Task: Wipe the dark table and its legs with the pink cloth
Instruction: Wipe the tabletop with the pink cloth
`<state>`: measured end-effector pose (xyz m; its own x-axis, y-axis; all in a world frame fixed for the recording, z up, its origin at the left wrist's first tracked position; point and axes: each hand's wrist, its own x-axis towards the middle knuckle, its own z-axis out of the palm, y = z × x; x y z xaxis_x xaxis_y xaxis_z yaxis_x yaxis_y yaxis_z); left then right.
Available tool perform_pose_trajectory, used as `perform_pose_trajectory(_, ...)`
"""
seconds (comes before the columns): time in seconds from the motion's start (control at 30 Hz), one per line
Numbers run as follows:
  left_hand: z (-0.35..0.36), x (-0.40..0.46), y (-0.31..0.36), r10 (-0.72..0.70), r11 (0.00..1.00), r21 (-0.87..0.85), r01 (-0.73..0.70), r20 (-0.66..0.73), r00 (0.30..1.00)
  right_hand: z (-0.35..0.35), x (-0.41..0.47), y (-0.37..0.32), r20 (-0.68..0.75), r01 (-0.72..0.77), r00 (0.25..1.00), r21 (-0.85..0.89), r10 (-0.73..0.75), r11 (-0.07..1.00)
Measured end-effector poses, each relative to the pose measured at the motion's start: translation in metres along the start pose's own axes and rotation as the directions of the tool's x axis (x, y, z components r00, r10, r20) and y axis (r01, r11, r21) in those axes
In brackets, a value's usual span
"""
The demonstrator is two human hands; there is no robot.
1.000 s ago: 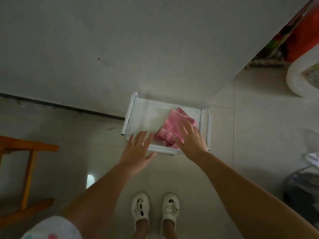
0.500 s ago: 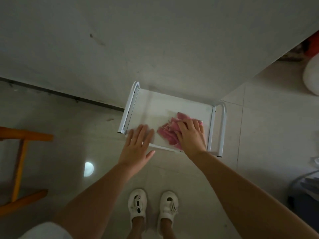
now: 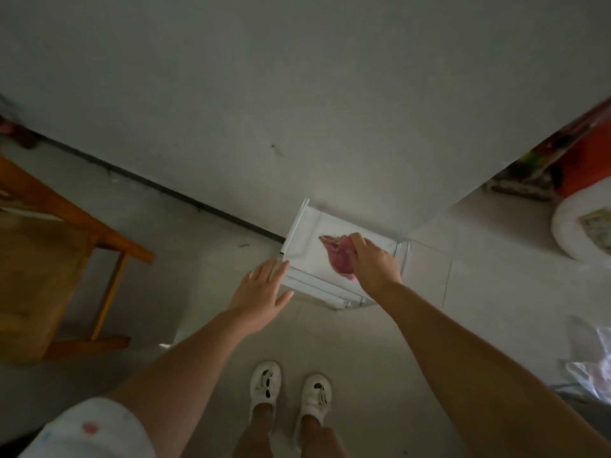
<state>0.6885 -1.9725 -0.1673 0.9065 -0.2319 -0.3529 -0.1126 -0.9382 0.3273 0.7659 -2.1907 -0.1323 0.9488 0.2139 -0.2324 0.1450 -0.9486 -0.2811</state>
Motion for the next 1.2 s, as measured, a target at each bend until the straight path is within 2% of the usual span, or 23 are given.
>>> perform_pose_trajectory(0.13, -0.029, -0.072, -0.02, -0.229, 0.973, -0.034, 0.227, -0.084, 0.97, -0.024, -0.017, -0.052, 0.037, 0.146, 0.989, -0.057, -0.144, 0.988)
perform_pose_trajectory(0.23, -0.038, -0.124, -0.029, -0.383, 0.924, -0.089, 0.373, -0.193, 0.903, -0.032, -0.023, -0.092, 0.102, 0.334, 0.94, -0.1, -0.325, 0.937)
perform_pose_trajectory(0.3, -0.036, -0.156, -0.035, -0.496, 0.866, -0.175, 0.468, -0.192, 0.847, -0.035, -0.027, -0.118, 0.148, 0.429, 0.895, -0.029, -0.42, 0.903)
perform_pose_trajectory(0.37, -0.025, -0.192, -0.031, -0.604, 0.796, -0.233, 0.559, -0.232, 0.763, -0.032, -0.036, -0.143, 0.174, 0.578, 0.803, 0.013, -0.571, 0.816)
perform_pose_trajectory(0.43, -0.006, -0.228, -0.013, -0.716, 0.698, -0.287, 0.656, -0.283, 0.638, -0.028, -0.051, -0.166, 0.173, 0.72, 0.673, 0.072, -0.719, 0.691)
perform_pose_trajectory(0.57, 0.041, -0.303, 0.041, -0.854, 0.516, -0.409, 0.752, -0.316, 0.414, -0.009, -0.1, -0.2, 0.229, 0.888, 0.414, 0.111, -0.881, 0.446)
perform_pose_trajectory(0.7, 0.097, -0.38, 0.106, -0.95, 0.302, -0.493, 0.816, -0.228, 0.214, 0.019, -0.17, -0.223, 0.304, 0.98, 0.134, 0.102, -0.943, 0.172)
perform_pose_trajectory(0.77, 0.122, -0.419, 0.139, -0.973, 0.191, -0.523, 0.83, -0.214, 0.089, 0.033, -0.216, -0.231, 0.335, 0.992, 0.008, 0.115, -0.942, 0.05)
perform_pose_trajectory(0.87, 0.158, -0.476, 0.183, -0.993, 0.016, -0.611, 0.791, -0.101, -0.057, 0.057, -0.289, -0.238, 0.342, 0.983, -0.147, 0.157, -0.928, -0.098)
perform_pose_trajectory(0.93, 0.184, -0.513, 0.21, -0.991, -0.067, -0.651, 0.756, -0.044, -0.126, 0.07, -0.341, -0.24, 0.378, 0.971, -0.214, 0.188, -0.901, -0.151)
perform_pose_trajectory(1.03, 0.214, -0.57, 0.251, -0.97, -0.15, -0.655, 0.741, -0.047, -0.238, 0.089, -0.422, -0.239, 0.381, 0.939, -0.305, 0.273, -0.873, -0.21)
perform_pose_trajectory(1.1, 0.233, -0.61, 0.278, -0.956, -0.215, -0.653, 0.726, -0.011, -0.292, 0.102, -0.479, -0.237, 0.377, 0.918, -0.337, 0.335, -0.863, -0.212)
perform_pose_trajectory(1.2, 0.262, -0.674, 0.306, -0.919, -0.277, -0.649, 0.709, -0.036, -0.392, 0.123, -0.561, -0.239, 0.432, 0.898, -0.356, 0.402, -0.829, -0.176)
